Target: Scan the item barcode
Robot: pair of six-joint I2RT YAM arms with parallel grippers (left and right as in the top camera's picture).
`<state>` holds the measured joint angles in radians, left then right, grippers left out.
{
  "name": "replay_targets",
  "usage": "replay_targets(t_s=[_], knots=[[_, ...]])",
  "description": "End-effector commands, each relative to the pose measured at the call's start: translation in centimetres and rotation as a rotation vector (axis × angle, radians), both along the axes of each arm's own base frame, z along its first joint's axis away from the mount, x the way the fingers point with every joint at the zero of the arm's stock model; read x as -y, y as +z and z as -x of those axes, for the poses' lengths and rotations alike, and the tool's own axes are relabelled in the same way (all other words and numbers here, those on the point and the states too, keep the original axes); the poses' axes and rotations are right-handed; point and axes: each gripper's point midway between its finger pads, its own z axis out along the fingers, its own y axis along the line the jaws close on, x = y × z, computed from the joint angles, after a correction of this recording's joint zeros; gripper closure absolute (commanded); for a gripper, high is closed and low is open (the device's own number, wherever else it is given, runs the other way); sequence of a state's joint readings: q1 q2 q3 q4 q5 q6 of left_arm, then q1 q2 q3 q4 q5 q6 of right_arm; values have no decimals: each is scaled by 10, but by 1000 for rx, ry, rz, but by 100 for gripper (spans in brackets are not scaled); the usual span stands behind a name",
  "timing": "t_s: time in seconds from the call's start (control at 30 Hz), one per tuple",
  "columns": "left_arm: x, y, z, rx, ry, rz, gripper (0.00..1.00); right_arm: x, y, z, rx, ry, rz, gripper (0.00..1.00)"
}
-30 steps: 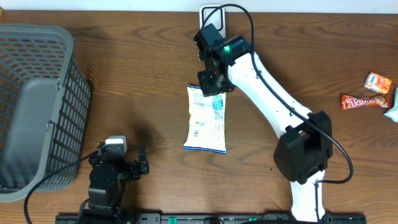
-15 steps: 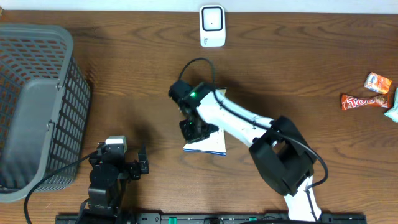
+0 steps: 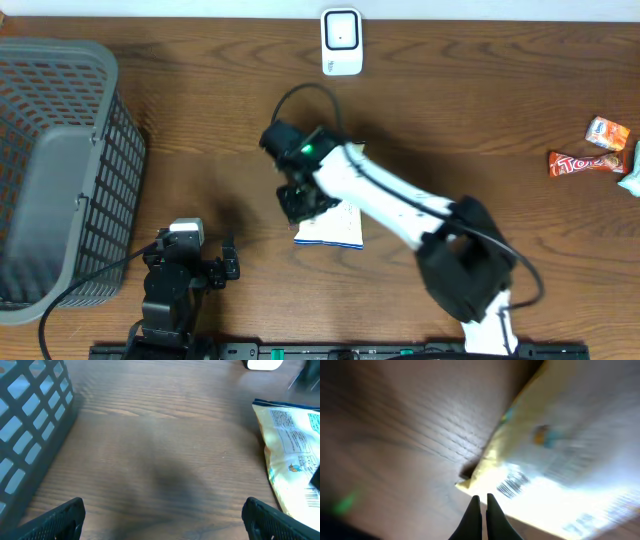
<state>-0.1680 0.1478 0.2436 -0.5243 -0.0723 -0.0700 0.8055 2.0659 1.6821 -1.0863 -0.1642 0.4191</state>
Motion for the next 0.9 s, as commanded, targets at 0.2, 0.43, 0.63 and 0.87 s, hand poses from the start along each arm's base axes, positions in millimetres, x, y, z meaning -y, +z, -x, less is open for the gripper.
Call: replay_targets(t_s=[0.2, 0.43, 0.63, 0.87], knots=[[1, 8, 0, 21, -14, -7, 1, 74, 84, -48, 21, -306, -141, 1], [1, 8, 0, 21, -14, -7, 1, 98, 41, -52, -87, -318, -247, 1], [1, 8, 0, 21, -14, -7, 1, 110, 1, -52, -134, -344, -384, 1], [1, 8, 0, 21, -14, -7, 1, 109, -34, -54, -81, -366, -443, 1]])
